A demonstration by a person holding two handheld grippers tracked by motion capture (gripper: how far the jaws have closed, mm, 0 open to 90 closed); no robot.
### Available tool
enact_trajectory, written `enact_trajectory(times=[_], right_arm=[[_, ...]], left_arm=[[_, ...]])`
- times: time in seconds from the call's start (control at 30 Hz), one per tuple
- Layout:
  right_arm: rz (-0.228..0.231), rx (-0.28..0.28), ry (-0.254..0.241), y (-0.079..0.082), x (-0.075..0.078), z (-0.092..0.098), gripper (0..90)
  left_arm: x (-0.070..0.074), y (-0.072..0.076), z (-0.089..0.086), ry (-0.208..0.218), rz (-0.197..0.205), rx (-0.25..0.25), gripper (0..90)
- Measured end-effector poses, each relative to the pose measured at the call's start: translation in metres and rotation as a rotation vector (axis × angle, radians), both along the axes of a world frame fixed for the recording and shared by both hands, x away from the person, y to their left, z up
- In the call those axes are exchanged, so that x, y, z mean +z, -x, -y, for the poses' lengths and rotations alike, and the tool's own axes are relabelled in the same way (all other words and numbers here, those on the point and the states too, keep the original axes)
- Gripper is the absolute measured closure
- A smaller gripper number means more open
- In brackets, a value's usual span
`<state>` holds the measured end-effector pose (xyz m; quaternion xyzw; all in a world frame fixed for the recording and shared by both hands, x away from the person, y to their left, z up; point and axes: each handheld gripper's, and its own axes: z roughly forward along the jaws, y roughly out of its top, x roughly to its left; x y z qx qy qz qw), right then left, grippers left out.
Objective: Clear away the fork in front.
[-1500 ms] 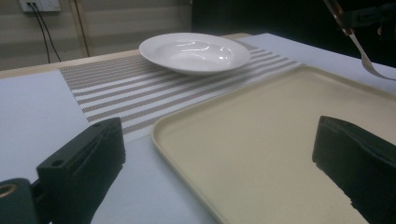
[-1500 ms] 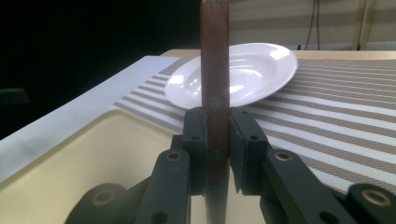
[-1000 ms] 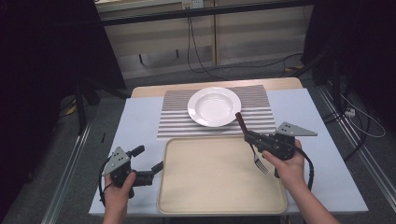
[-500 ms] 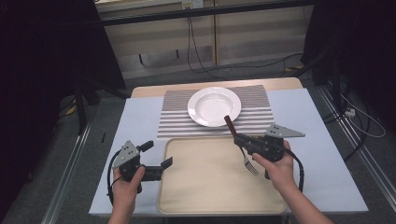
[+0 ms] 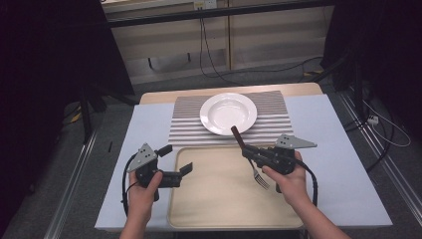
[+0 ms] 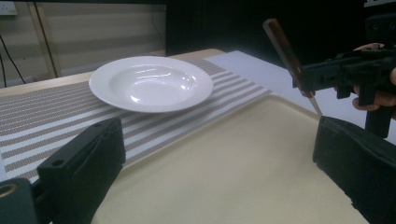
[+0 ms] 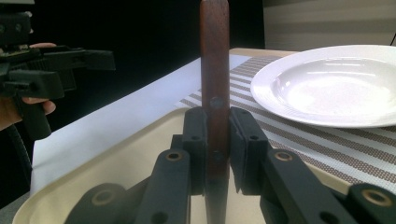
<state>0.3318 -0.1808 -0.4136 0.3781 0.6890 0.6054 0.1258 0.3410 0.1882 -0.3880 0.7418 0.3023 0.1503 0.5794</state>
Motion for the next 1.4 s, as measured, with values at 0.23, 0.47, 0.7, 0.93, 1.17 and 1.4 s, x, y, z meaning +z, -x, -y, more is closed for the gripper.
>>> enact_trajectory(times=[0.23,0.47,0.7,0.93,1.17,1.4], right_arm=[[0.013,0.02,0.014,0.003,0.0,-0.006,78.0],[0.016,0.033,0.012,0.002,0.0,-0.01,78.1],[0.021,0.043,0.02,0.001,0.001,-0.014,78.0],[0.028,0.055,0.031,0.001,0.001,-0.019,78.0],[0.038,0.073,0.052,0.003,0.0,-0.027,78.0],[0.046,0.08,0.054,0.004,0.0,-0.032,78.0]], left_arm=[[0.004,-0.006,0.015,0.01,-0.009,-0.033,4.4],[0.006,-0.012,0.03,0.014,-0.016,-0.049,4.6],[0.01,-0.016,0.044,0.031,-0.025,-0.063,4.6],[0.011,-0.019,0.058,0.05,-0.058,-0.069,7.8],[0.009,-0.021,0.07,0.086,-0.104,-0.07,19.5],[0.008,-0.022,0.084,0.104,-0.13,-0.091,34.1]])
